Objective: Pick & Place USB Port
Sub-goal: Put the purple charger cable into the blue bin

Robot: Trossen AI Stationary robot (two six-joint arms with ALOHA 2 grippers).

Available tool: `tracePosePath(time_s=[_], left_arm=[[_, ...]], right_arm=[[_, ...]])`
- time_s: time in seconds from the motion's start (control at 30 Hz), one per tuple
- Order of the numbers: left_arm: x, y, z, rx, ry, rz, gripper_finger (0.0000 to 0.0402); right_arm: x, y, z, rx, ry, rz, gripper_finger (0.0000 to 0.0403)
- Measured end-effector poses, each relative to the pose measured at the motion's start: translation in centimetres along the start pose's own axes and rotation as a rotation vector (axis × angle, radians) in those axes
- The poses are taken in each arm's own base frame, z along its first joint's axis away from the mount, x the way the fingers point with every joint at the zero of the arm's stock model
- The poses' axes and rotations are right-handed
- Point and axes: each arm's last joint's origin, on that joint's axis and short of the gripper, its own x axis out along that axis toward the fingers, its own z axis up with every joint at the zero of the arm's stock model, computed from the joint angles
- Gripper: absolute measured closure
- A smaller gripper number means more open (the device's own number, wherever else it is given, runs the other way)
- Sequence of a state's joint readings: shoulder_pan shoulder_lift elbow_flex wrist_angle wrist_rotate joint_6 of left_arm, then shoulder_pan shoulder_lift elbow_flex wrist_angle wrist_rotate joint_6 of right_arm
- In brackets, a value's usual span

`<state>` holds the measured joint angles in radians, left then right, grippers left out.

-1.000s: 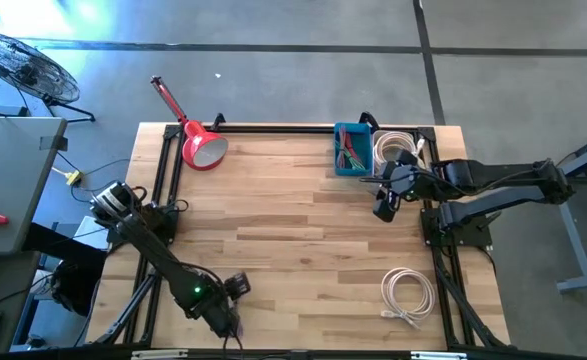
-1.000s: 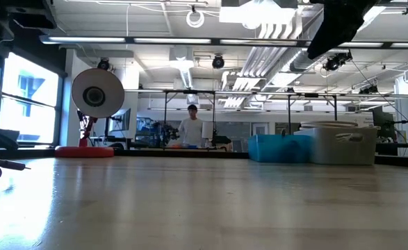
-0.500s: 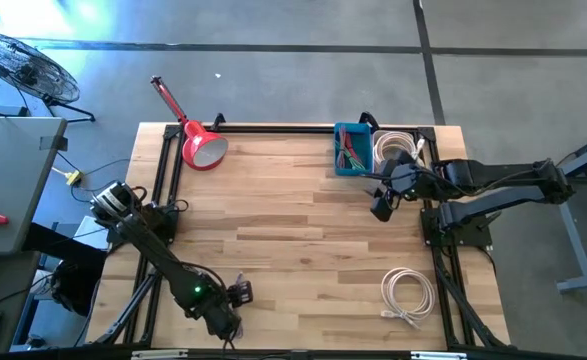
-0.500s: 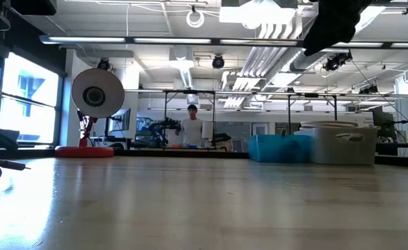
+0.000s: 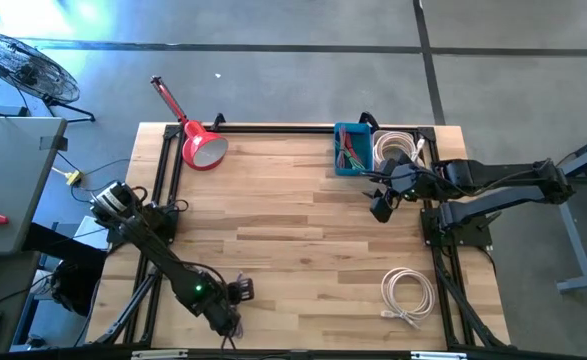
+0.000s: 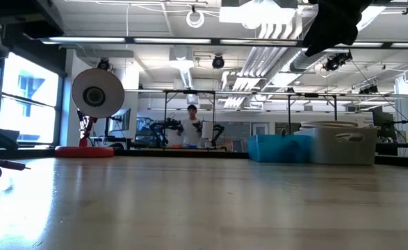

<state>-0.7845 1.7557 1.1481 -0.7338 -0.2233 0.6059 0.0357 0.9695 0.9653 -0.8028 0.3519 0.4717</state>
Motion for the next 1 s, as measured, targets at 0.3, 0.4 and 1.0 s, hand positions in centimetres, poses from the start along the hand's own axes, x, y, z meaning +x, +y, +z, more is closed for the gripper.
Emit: tracePosePath(time_s=[0.3, 0.4, 1.0], left_arm=[[0.0, 0.12, -0.03, -0.009, 0.019, 0.035, 0.0295], [0.0, 0.09, 0.0, -0.01, 0.01, 0.025, 0.0295], [-0.01, 0.09, 0.28, -0.019, -0.041, -0.008, 0.0296]], right_arm=[[0.0, 0.0, 0.0, 0.0, 0.0, 0.0, 0.0197], [0.0, 0.0, 0.0, -0.001, 0.0, 0.0, 0.0197], [0.0, 0.0, 0.0, -0.008, 0.0, 0.0, 0.0197]])
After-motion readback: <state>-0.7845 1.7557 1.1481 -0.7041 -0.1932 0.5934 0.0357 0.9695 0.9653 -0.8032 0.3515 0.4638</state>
